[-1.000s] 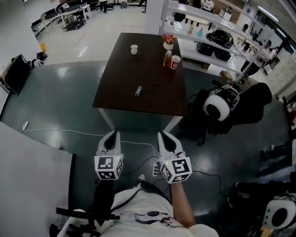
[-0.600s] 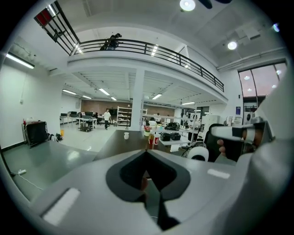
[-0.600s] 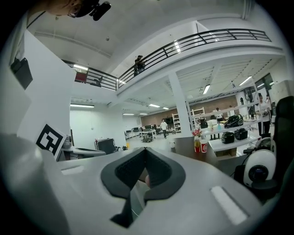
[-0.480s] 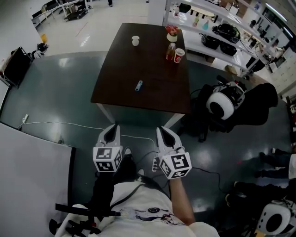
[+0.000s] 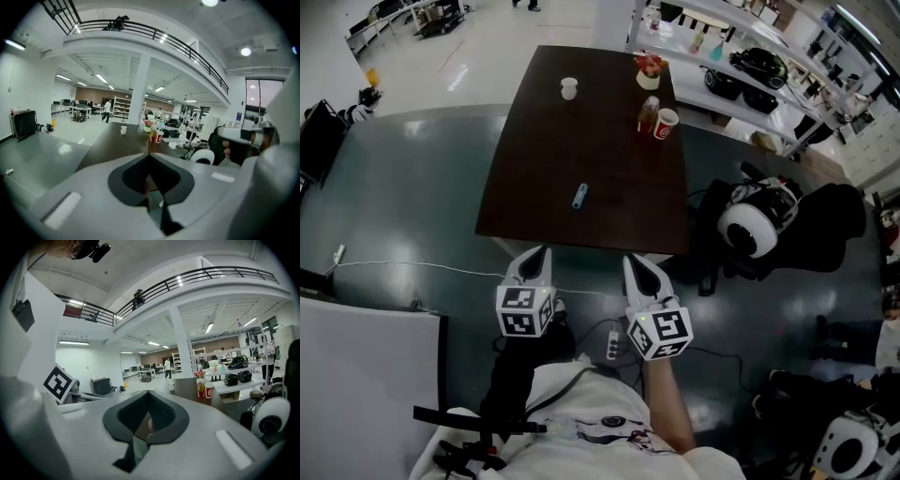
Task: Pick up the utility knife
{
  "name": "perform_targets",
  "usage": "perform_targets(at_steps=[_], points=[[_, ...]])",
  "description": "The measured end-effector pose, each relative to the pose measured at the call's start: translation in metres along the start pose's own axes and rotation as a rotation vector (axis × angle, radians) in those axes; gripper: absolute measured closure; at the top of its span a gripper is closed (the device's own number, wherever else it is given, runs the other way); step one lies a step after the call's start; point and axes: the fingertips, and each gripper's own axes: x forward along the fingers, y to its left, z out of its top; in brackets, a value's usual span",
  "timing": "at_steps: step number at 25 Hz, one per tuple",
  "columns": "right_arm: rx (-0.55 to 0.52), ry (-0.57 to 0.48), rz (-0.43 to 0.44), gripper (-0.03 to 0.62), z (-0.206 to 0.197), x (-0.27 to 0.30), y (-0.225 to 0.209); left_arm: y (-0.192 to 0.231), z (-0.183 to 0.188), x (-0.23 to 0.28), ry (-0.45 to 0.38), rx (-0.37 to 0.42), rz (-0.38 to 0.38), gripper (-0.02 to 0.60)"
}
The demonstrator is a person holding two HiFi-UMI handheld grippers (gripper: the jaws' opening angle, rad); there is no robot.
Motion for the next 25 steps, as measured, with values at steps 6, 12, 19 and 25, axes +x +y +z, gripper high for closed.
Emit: perform_targets(at_steps=[6,12,19,25], points=[[0.019,0.014,-0.036,0.592,0.013,0.058,-0.017,0.031,0.009,0.057,0.067,-0.02,-0.05,0.583],[0.036,0.09,-0.084,0.592,-0.003,0.101,-0.028,0.054,0.002,0.095,0.144,-0.05,-0.092,0.583],[0.075,0.244,-0.125,0.592,-0.056,0.131,-0.05,0.059,-0.023,0.132,0.232,-0.049,-0.101,0.583],[0.132,0.333,-0.127,0.592,-0.096,0.153,-0.092,0.056,-0.051,0.178,0.309,-0.072,-0.087,0.583]])
